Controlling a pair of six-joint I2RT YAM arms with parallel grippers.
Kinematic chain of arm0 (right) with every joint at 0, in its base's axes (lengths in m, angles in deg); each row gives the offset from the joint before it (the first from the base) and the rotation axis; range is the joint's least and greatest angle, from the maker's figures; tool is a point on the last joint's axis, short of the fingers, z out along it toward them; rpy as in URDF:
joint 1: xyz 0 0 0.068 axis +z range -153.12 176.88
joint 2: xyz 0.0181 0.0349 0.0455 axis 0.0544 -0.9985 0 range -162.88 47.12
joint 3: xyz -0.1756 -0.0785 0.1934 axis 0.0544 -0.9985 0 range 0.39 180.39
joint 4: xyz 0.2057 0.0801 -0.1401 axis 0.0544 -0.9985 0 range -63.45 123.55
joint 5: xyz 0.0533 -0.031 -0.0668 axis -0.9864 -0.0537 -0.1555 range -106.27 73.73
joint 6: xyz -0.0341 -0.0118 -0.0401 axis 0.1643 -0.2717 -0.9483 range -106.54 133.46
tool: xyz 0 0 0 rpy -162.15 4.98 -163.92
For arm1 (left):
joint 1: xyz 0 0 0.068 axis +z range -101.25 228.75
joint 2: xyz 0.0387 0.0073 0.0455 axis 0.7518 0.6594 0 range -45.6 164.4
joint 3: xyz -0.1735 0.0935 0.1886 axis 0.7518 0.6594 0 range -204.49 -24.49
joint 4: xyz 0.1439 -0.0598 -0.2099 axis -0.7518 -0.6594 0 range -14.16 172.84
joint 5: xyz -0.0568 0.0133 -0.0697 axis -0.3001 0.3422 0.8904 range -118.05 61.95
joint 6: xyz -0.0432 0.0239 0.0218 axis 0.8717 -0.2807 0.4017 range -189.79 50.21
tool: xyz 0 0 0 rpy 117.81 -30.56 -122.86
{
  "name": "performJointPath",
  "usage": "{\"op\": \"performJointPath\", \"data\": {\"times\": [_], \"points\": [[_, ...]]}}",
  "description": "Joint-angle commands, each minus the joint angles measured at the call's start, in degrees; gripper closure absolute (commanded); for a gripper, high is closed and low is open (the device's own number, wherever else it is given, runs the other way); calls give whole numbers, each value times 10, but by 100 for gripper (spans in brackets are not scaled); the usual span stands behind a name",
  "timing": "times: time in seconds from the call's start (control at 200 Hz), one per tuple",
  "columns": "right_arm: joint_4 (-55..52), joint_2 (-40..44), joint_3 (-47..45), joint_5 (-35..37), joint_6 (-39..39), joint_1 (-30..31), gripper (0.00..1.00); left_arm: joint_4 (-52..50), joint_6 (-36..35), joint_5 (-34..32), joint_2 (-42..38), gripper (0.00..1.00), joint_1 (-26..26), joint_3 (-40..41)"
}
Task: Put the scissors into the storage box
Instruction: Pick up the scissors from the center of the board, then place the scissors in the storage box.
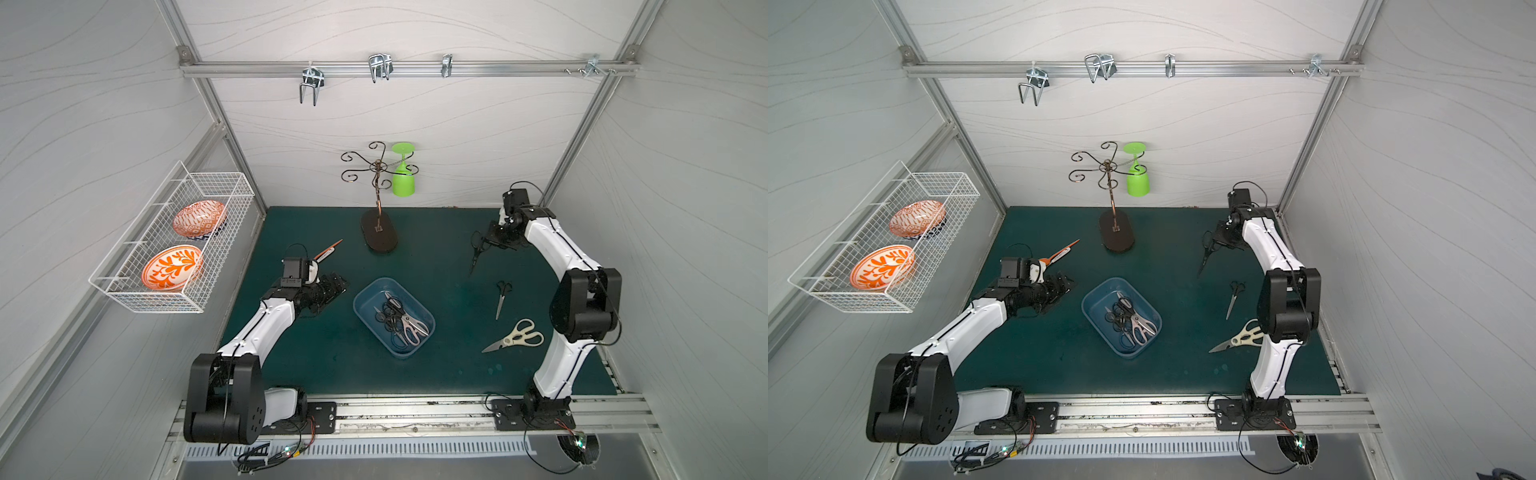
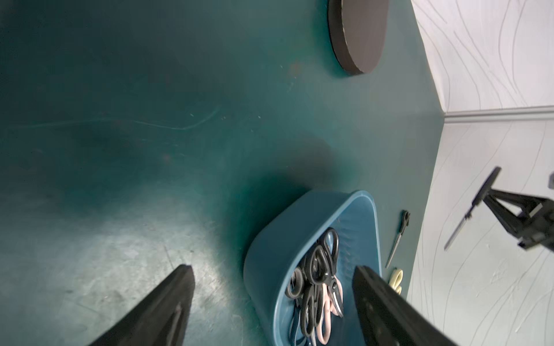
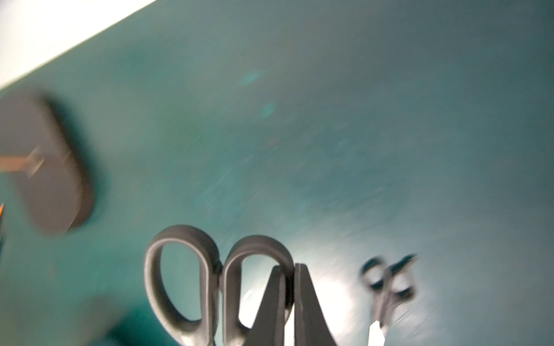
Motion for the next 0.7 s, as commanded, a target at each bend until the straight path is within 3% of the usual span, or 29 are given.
{"op": "performJointPath", "data": {"times": [0.0,0.37,0.695], "points": [[-20,54,-30,-17,-8,74,100,7,10,0,-8,13,17,-16],[-4,124,-92,19,-4,319,100,14,13,3,-19,13,29,-13],[17,32,-48,33,-17,420,100,14,14,-1,-23,13,28,-9]]}}
